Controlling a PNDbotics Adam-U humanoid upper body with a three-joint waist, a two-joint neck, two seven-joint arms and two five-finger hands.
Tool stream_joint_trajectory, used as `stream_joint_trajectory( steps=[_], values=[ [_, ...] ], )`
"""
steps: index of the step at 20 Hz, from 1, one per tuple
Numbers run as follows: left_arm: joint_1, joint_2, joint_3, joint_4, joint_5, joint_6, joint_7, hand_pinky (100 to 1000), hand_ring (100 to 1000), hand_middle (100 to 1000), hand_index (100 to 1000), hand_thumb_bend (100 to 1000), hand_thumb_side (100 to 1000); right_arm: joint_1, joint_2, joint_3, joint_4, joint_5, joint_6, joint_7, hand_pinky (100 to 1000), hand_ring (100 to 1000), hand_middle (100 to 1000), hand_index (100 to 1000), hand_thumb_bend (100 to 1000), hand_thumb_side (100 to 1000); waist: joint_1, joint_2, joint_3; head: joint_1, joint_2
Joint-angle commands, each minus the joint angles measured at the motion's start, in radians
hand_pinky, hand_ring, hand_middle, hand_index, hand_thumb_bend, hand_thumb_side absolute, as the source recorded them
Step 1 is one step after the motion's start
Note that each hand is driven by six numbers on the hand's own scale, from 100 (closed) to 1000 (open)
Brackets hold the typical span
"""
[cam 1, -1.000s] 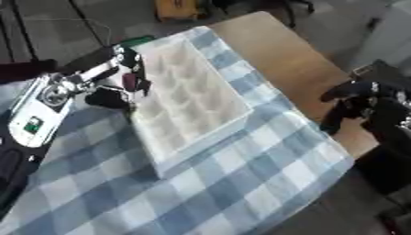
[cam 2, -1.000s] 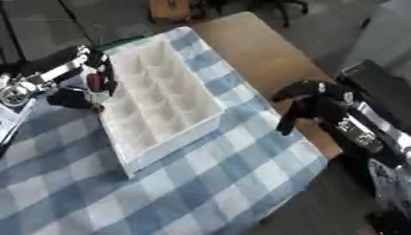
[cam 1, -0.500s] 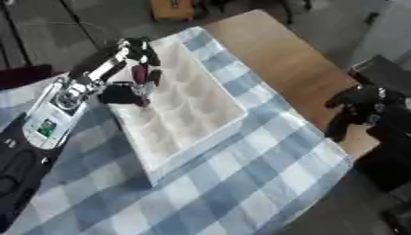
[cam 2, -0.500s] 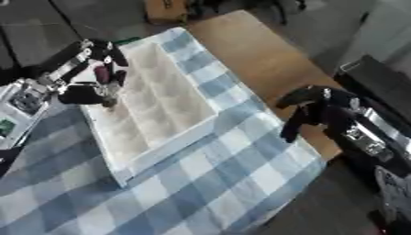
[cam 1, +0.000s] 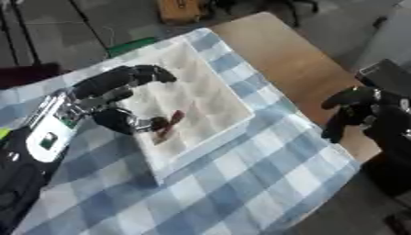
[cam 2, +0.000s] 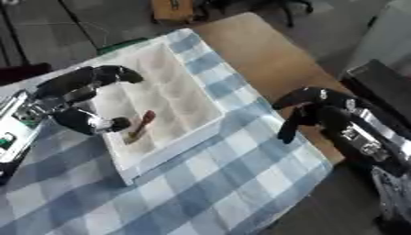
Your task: Pick up objects on the table and place them in the box.
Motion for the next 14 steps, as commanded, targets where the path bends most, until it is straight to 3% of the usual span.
stream_joint_trajectory(
  steps=[1, 2, 5, 9, 14],
  values=[
    [0.007, 0.030, 0.024, -0.048, 0.054, 0.018, 0.040, 835, 785, 779, 896, 387, 930, -0.003, -0.014, -0.011, -0.016, 0.004, -0.003, -0.006, 578, 515, 752, 820, 100, 763, -0.016, -0.020, 0.009, -0.009, 0.006],
    [0.015, 0.036, 0.025, -0.064, 0.080, 0.032, 0.046, 742, 713, 708, 840, 271, 900, -0.003, -0.014, -0.012, -0.016, 0.004, -0.003, -0.007, 579, 515, 752, 820, 100, 760, -0.017, -0.021, 0.013, -0.010, 0.008],
    [0.117, 0.067, 0.060, -0.180, 0.287, 0.096, 0.100, 683, 658, 658, 812, 178, 894, 0.006, -0.018, -0.016, -0.013, 0.001, -0.005, -0.013, 579, 515, 752, 820, 100, 758, -0.031, -0.030, 0.051, -0.024, 0.026],
    [0.280, 0.101, 0.121, -0.374, 0.548, 0.163, 0.086, 665, 653, 658, 819, 148, 887, 0.027, -0.025, -0.026, -0.007, 0.006, -0.007, -0.021, 578, 514, 752, 820, 100, 762, -0.039, -0.043, 0.112, -0.037, 0.053],
    [0.401, 0.114, 0.203, -0.533, 0.671, 0.224, 0.045, 666, 669, 675, 835, 145, 884, 0.036, -0.023, -0.032, -0.004, 0.019, -0.004, -0.025, 578, 514, 752, 820, 100, 767, -0.040, -0.044, 0.163, -0.045, 0.067]
  ],
)
